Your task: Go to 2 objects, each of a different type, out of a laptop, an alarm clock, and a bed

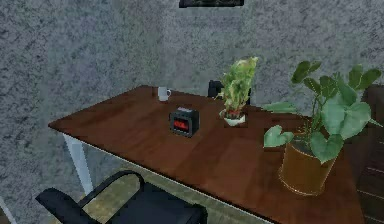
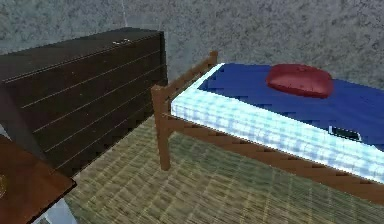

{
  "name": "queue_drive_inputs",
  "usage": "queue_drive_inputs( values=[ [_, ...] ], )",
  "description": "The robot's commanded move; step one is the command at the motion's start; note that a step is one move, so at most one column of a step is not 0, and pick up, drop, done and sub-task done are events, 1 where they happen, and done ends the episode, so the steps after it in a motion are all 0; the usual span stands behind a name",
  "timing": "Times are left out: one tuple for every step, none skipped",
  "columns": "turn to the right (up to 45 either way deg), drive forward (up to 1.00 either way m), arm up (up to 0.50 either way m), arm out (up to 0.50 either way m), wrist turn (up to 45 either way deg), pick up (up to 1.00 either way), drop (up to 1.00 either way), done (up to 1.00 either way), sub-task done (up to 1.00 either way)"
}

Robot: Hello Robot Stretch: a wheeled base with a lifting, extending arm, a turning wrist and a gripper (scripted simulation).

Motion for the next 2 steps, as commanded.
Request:
queue_drive_inputs(
  values=[
    [0.0,0.00,0.00,0.00,0.0,0.00,0.00,0.00,1.00],
    [45.0,0.00,0.00,0.00,0.0,0.00,0.00,0.00,0.00]
  ],
)
